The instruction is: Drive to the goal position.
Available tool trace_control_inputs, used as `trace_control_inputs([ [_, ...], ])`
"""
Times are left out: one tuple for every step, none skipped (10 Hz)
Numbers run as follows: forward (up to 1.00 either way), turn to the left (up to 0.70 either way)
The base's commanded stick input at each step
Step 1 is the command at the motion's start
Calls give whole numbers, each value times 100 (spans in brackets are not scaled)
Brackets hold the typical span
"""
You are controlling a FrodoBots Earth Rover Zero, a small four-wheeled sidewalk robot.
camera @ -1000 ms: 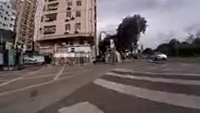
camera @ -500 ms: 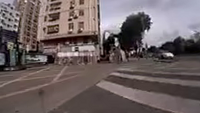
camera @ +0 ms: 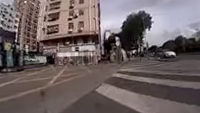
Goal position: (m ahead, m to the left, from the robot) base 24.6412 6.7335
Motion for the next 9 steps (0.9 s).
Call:
trace_control_inputs([
  [70,0],
  [70,0],
  [70,0],
  [70,0],
  [70,0],
  [70,0],
  [70,0],
  [70,0],
  [70,0],
])
